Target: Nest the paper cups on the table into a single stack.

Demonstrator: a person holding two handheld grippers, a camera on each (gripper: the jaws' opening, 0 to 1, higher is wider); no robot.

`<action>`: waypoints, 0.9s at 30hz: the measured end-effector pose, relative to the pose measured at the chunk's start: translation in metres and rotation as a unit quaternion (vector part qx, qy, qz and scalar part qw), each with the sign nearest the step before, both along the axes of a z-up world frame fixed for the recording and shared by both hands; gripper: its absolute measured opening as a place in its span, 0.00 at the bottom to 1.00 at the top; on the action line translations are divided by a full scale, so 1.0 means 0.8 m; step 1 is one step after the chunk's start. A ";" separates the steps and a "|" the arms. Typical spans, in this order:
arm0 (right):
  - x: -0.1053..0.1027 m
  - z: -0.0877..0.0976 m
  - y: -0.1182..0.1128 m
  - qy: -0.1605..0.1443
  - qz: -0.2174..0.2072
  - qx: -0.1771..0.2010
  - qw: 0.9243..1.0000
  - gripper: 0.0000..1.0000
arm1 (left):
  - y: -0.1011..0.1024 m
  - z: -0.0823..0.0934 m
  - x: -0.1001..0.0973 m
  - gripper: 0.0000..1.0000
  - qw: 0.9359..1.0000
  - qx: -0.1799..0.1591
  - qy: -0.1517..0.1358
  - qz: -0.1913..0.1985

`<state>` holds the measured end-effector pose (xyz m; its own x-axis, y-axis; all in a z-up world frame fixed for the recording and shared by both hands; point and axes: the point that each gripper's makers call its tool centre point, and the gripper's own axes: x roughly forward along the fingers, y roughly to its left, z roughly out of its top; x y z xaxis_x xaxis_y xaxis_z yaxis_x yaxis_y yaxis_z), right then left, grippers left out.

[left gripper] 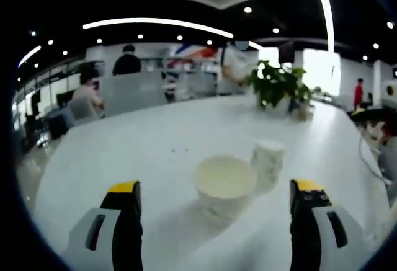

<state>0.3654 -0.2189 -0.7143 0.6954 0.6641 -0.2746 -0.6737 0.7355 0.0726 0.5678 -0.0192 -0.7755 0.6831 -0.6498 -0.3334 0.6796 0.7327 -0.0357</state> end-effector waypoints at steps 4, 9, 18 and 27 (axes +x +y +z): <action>-0.003 -0.006 0.000 0.003 0.002 -0.002 1.000 1.00 | -0.004 -0.008 0.003 0.95 1.000 0.007 -0.002 -0.005; -0.009 -0.014 -0.002 0.008 0.000 -0.002 1.000 1.00 | -0.005 -0.015 0.015 0.92 1.000 0.006 -0.010 -0.007; -0.013 -0.018 -0.002 0.011 -0.002 0.004 1.000 1.00 | -0.017 -0.027 0.019 0.76 0.999 0.034 -0.028 -0.027; -0.012 -0.019 -0.003 0.010 -0.001 0.002 1.000 1.00 | -0.035 -0.025 0.013 0.60 0.998 0.039 -0.032 -0.036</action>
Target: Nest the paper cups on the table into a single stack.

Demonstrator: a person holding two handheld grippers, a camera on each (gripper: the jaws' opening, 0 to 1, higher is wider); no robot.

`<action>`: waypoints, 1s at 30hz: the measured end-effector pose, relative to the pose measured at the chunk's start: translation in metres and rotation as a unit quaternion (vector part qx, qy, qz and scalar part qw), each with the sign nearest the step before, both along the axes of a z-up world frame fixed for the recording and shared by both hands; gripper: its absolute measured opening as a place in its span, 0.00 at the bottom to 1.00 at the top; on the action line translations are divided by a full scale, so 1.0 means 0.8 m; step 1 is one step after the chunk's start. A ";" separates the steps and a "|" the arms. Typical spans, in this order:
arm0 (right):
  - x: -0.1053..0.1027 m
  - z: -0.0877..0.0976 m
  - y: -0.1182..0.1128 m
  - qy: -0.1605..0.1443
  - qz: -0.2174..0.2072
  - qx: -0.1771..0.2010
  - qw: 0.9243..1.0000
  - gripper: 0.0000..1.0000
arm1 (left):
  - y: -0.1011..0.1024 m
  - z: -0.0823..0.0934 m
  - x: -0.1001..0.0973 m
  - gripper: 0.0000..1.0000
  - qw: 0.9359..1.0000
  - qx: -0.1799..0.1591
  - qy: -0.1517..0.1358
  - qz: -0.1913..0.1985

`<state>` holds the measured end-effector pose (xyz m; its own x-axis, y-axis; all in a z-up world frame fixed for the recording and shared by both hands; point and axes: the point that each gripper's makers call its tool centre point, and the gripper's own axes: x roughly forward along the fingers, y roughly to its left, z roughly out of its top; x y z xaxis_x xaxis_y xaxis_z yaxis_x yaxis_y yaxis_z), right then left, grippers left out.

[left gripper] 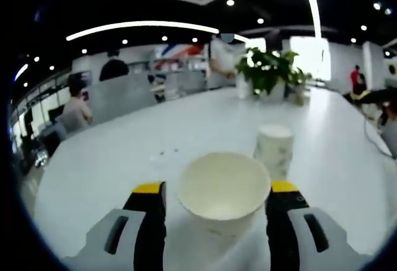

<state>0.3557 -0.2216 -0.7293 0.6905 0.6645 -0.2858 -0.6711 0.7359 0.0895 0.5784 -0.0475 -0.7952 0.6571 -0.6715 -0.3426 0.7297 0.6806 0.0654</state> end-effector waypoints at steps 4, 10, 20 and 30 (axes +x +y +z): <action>-0.004 0.002 0.001 0.000 0.001 0.003 1.000 1.00 | -0.002 0.000 -0.002 0.51 1.000 0.004 0.004 -0.005; -0.007 -0.003 -0.002 0.005 -0.002 0.002 1.000 1.00 | 0.004 -0.004 -0.001 0.46 1.000 -0.002 0.017 0.011; -0.008 -0.004 0.005 0.009 -0.001 0.009 1.000 1.00 | 0.005 0.006 0.002 0.46 1.000 -0.018 0.015 0.004; -0.006 -0.004 0.012 0.009 0.005 0.012 1.000 1.00 | 0.007 0.039 0.009 0.45 0.999 -0.033 0.019 -0.007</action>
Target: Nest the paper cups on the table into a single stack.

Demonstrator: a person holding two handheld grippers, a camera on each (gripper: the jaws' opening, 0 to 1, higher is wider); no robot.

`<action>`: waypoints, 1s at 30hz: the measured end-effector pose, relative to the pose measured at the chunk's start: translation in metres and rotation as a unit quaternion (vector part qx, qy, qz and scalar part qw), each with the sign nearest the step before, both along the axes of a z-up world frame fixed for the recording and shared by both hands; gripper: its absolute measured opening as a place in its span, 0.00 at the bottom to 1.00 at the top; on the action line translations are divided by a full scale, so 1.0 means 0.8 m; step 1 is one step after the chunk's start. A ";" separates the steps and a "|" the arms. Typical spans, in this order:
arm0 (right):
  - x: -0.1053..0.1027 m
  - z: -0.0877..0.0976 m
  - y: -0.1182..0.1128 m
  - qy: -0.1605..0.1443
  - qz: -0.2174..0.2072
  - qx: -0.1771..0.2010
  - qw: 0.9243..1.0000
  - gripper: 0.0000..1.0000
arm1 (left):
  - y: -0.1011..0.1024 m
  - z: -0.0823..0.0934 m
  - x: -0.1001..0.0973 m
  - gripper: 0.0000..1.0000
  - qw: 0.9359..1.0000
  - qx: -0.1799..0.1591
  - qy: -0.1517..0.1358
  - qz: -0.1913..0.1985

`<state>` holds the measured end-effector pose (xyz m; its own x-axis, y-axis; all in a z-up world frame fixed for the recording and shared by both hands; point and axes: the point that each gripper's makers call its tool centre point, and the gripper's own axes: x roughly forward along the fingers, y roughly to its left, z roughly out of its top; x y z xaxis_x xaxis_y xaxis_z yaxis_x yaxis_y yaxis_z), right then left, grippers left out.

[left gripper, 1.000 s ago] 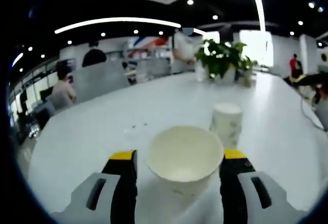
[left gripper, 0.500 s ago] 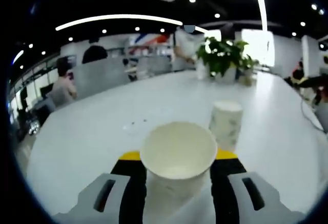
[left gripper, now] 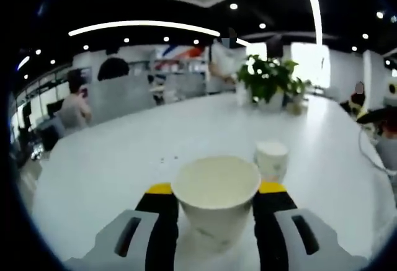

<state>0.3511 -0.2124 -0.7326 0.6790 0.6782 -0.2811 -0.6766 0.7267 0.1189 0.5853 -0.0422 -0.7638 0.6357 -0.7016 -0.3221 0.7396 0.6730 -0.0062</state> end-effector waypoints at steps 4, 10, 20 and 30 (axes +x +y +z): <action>-0.002 -0.005 0.002 0.008 0.001 0.002 1.000 1.00 | 0.002 0.018 0.009 0.44 1.000 0.004 -0.007 -0.009; -0.001 -0.008 0.005 0.011 0.000 0.001 1.000 1.00 | -0.003 0.037 0.009 0.44 1.000 0.010 -0.007 -0.026; 0.004 -0.002 0.003 0.006 0.000 0.000 1.000 1.00 | -0.008 0.081 0.018 0.42 1.000 0.002 -0.011 -0.025; 0.007 0.005 0.004 0.002 0.002 0.000 1.000 1.00 | -0.004 0.091 0.015 0.42 1.000 0.000 -0.017 -0.024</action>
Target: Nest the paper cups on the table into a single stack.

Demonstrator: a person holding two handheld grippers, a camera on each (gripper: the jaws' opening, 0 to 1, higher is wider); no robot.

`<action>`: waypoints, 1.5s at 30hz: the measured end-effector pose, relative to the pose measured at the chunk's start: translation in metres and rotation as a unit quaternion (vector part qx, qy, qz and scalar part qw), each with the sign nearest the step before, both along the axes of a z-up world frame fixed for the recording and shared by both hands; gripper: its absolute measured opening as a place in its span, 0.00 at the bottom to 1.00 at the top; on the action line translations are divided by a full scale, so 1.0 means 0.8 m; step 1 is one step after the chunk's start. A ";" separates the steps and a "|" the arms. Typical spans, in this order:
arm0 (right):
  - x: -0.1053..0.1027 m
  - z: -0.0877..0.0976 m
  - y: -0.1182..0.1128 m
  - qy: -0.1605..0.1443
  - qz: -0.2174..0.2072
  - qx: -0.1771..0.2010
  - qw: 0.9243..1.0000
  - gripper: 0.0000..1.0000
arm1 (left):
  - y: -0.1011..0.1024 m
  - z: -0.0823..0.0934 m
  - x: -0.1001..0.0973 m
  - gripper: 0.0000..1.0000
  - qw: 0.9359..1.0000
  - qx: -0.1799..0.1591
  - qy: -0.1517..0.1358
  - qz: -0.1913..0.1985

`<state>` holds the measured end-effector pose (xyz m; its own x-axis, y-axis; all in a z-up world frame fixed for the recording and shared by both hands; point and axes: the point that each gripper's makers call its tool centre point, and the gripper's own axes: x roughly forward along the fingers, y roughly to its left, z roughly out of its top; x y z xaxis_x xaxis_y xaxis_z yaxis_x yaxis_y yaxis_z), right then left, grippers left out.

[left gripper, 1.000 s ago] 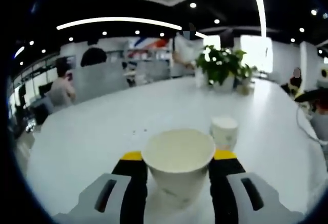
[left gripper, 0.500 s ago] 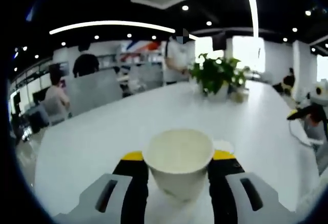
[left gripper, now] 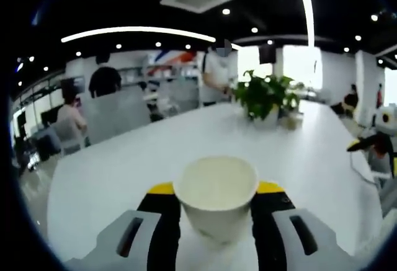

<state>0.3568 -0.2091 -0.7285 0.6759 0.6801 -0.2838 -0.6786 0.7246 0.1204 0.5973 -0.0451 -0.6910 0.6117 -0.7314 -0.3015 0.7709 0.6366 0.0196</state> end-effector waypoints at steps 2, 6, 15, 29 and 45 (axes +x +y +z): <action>0.000 0.000 0.001 0.000 0.001 -0.001 1.000 1.00 | -0.001 0.005 -0.001 0.42 1.000 -0.005 -0.003 0.000; -0.001 0.002 0.002 -0.001 0.001 0.000 1.000 1.00 | -0.003 0.011 -0.002 0.41 1.000 -0.007 -0.008 -0.003; -0.004 0.004 -0.001 -0.002 -0.001 -0.002 1.000 1.00 | -0.006 0.021 -0.007 0.41 1.000 -0.013 -0.013 -0.005; -0.006 0.003 0.000 -0.003 0.003 -0.016 1.000 1.00 | -0.013 0.048 -0.033 0.41 0.999 -0.030 -0.034 -0.020; -0.009 0.009 0.002 -0.003 0.008 -0.018 1.000 1.00 | -0.023 0.075 -0.078 0.41 0.997 -0.048 -0.053 -0.038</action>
<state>0.3493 -0.2078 -0.7210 0.6668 0.6807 -0.3033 -0.6910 0.7172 0.0906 0.5352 -0.0632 -0.6312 0.5780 -0.7992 -0.1647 0.8139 0.5791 0.0463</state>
